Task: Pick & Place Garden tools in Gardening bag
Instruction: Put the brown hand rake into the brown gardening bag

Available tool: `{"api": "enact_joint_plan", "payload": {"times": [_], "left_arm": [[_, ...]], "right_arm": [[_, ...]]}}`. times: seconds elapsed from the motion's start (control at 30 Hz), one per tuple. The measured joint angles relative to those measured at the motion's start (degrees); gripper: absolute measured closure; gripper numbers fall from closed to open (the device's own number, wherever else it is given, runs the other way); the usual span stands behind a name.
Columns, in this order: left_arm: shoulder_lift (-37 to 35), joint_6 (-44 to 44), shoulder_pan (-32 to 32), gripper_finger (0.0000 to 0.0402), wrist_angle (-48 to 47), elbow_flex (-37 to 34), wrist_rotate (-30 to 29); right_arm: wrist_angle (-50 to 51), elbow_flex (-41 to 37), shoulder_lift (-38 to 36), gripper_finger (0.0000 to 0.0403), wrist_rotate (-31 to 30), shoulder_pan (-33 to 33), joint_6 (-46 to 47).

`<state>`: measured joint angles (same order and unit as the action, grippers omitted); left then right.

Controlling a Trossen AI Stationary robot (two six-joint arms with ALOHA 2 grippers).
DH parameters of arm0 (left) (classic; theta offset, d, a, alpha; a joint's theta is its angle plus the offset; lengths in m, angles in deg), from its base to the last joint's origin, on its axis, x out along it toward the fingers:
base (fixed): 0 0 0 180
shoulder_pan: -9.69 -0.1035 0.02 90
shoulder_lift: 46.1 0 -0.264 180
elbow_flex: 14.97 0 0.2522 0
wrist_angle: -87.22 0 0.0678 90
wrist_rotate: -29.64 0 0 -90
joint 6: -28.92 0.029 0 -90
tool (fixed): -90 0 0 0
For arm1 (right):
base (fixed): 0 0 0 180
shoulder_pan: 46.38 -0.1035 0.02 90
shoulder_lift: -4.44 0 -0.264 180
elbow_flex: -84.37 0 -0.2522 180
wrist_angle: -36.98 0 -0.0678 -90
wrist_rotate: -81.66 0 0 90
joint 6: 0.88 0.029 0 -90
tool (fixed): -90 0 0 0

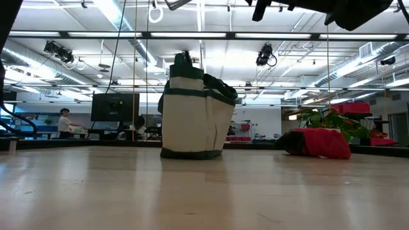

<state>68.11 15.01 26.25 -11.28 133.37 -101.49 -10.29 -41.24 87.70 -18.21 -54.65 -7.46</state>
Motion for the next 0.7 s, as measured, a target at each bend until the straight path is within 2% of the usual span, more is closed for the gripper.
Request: {"api": "enact_joint_plan", "payload": {"times": [0.1,0.2,0.4,0.53,0.7], "left_arm": [[0.0,1.6,0.0,0.0227,-0.1,0.0,-0.4],[0.0,3.5,0.0,0.0204,-0.2,0.0,-0.4],[-0.3,4.3,0.2,0.0199,-1.4,0.0,-4.0],[-1.1,3.8,0.2,0.0207,-4.3,0.0,-8.1],[-2.5,2.2,0.1,0.0212,-5.3,0.0,-8.8]], "right_arm": [[0.4,0.0,0.0,0.0349,0.0,0.0,0.0],[1.3,0.0,0.0,0.0349,-0.5,0.3,0.2],[5.9,0.0,0.0,0.0349,-1.4,1.9,1.6],[15.6,3.3,0.0,0.0349,-1.7,3.2,3.2],[33.0,11.9,0.0,0.0349,-3.5,3.9,2.3]]}}
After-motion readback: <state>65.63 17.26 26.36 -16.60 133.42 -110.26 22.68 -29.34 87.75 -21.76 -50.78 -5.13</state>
